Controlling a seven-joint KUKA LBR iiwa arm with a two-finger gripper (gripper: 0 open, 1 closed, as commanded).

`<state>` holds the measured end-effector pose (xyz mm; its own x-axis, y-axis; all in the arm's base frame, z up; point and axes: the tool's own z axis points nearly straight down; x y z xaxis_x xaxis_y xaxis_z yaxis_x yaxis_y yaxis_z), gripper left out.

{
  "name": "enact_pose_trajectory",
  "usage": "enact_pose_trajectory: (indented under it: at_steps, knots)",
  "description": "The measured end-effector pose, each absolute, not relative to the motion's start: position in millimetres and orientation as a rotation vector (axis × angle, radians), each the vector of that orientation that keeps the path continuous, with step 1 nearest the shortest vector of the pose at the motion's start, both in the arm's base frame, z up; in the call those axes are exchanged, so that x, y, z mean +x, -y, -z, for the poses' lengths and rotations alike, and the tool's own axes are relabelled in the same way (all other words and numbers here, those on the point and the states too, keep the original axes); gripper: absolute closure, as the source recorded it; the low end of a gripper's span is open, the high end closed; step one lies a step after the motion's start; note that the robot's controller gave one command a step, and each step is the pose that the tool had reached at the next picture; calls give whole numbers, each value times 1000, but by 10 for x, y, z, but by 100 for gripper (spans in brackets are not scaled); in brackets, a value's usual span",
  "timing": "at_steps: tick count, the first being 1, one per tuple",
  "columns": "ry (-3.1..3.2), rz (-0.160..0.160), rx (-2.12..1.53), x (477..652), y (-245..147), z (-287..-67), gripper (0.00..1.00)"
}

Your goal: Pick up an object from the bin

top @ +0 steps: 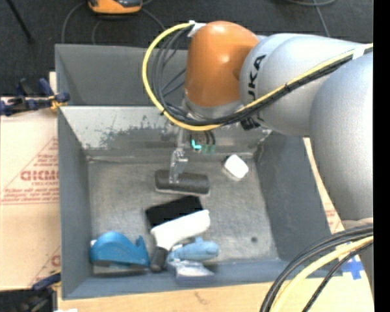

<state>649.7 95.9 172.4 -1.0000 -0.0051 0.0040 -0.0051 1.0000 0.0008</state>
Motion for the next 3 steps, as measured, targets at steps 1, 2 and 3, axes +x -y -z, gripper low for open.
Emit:
enact_pose_trajectory:
  at_steps: [1, 2, 3]
  knots:
    - [3144, 2, 5, 6507, -953, -1769, 0]
    - [3146, 3, -97, 6412, -580, -1278, 0]
    - [3142, -2, -72, 6417, -459, -1120, 0]
